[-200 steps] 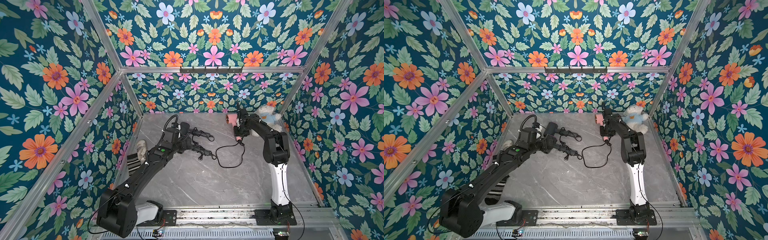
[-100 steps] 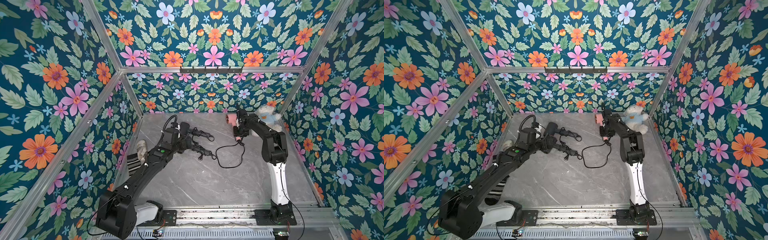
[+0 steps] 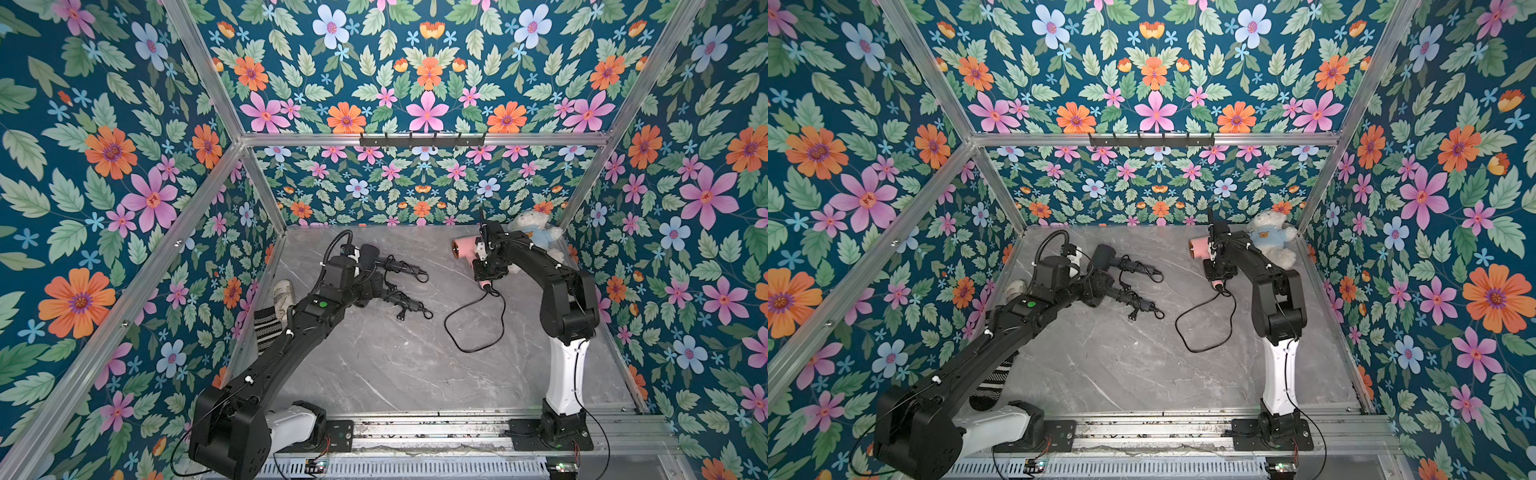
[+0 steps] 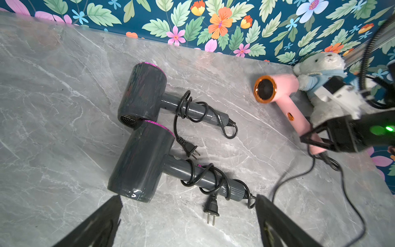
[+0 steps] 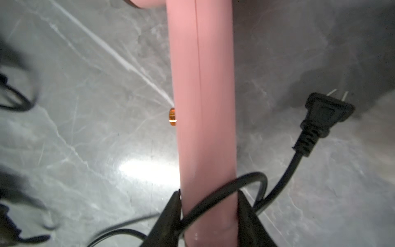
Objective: Wrap the cord around the hair dryer
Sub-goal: Move the hair dryer to the center of the board, then pick up the hair dryer from the center of the board.
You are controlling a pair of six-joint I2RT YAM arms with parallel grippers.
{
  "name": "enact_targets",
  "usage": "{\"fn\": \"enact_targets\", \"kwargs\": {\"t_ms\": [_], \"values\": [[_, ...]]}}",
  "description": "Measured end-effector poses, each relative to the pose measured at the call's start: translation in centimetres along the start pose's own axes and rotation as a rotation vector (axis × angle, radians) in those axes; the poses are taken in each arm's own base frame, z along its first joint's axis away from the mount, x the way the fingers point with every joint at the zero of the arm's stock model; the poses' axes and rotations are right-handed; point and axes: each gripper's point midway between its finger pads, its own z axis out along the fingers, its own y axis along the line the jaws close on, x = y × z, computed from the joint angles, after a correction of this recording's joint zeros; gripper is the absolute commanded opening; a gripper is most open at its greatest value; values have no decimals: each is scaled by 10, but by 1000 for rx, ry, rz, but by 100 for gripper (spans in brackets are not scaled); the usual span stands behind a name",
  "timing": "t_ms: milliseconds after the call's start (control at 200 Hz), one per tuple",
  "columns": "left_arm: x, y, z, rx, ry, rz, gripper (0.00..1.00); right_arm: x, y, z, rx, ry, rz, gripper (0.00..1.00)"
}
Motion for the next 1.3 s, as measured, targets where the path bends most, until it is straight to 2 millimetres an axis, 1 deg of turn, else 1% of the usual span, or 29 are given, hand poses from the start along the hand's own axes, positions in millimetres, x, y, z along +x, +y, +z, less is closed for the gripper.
{"fn": "enact_targets", "kwargs": {"t_ms": [60,155,235,340,400,470,530,565,595,745,810,880,950,1030,1145,1220,1300], "values": [[0,0,0,0,0,0,99,10,1,-6,-7,8,-41,24],[0,0,0,0,0,0,99,25,1,-8,-27,30,-66,24],[1,0,0,0,1,0,99,42,2,-7,-55,64,-59,25],[1,1,0,-5,1,8,99,64,4,0,-81,118,-36,27],[3,3,1,-15,8,9,99,74,6,3,-92,146,-19,37],[7,6,4,-29,22,13,99,82,9,3,-108,168,-6,54],[11,9,7,-45,39,17,99,86,12,-2,-124,169,14,66],[14,12,9,-56,49,18,99,87,14,-8,-131,163,17,70],[16,13,9,-63,55,21,99,87,15,-14,-134,154,24,72],[22,17,12,-82,77,31,99,82,19,-49,-150,90,56,72],[22,18,12,-84,78,37,99,81,20,-62,-154,67,70,68],[23,18,13,-84,79,38,99,76,22,-69,-165,52,78,64],[23,18,15,-84,84,38,99,65,25,-66,-177,54,93,63],[24,16,17,-76,91,38,99,51,28,-56,-176,56,87,63],[23,15,15,-68,81,38,99,33,20,-39,-128,55,87,63],[23,14,12,-64,76,38,99,26,15,-25,-101,66,90,63],[22,14,10,-62,72,38,99,28,11,-11,-79,87,90,64]]}}
